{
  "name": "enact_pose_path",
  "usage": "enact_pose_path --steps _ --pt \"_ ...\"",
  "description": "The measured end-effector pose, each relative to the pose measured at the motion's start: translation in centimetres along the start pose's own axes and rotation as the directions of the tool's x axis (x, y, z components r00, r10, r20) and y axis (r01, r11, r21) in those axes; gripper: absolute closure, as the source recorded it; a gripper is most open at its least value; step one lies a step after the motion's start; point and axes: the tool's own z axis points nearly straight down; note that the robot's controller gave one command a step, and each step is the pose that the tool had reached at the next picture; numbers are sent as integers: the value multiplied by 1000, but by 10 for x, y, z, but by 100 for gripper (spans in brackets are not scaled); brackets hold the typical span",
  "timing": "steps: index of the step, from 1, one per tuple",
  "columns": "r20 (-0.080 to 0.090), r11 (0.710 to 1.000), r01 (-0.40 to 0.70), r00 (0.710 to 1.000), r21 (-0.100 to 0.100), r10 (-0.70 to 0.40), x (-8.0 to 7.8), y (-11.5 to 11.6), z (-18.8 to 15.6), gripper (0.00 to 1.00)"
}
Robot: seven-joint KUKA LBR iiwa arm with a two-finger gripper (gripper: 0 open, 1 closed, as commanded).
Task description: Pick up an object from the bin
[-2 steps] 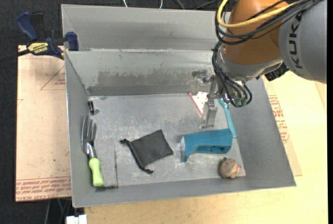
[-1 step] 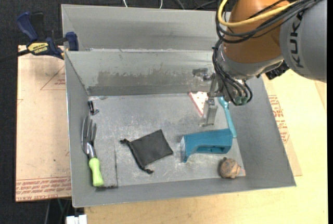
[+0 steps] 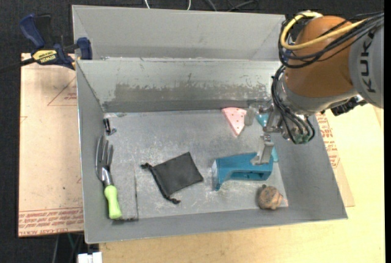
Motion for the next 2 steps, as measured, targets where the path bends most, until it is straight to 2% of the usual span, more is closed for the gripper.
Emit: enact_pose_path --steps 1,2 --pt "6 1000 13 1000 3 -13 22 21 59 0" --pt "7 1000 13 1000 -3 -13 39 11 105 0"
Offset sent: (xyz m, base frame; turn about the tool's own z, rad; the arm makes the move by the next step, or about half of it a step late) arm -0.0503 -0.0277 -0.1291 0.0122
